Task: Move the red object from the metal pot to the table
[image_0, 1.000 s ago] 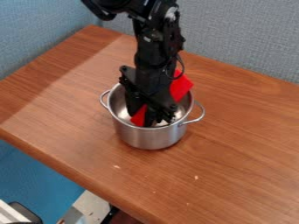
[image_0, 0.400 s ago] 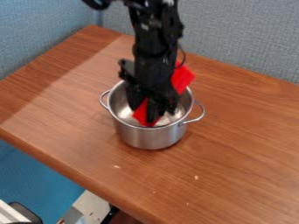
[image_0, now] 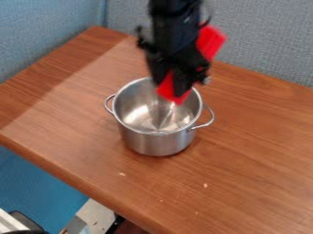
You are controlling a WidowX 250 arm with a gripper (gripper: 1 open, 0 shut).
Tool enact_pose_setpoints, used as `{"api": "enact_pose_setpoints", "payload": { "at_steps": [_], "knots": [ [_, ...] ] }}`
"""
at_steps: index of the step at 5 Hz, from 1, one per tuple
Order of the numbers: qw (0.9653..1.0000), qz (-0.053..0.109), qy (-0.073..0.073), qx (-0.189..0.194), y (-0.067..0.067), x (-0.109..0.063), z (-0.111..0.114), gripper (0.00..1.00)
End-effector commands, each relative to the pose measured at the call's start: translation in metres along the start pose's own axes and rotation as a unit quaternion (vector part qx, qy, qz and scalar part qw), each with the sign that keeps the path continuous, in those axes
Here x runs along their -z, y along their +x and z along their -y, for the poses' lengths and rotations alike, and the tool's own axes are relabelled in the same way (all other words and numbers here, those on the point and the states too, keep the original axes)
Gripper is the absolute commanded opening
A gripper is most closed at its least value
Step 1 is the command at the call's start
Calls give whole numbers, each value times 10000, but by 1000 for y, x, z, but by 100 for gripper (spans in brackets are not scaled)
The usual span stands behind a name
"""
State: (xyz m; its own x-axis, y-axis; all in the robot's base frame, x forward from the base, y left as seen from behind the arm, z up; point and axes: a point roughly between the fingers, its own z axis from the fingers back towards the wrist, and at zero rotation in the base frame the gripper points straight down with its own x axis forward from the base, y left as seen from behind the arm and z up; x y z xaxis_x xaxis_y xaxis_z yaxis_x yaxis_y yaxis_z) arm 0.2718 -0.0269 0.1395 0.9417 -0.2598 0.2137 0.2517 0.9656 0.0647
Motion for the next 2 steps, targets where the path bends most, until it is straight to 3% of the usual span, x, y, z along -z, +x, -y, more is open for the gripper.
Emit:
{"api": "enact_pose_setpoints", "payload": {
  "at_steps": [1, 2],
  "knots": [
    [9990, 257, 18, 359, -17, -6, 7, 0],
    [9979, 213, 67, 605, -44, 0, 12, 0]
  ]
}}
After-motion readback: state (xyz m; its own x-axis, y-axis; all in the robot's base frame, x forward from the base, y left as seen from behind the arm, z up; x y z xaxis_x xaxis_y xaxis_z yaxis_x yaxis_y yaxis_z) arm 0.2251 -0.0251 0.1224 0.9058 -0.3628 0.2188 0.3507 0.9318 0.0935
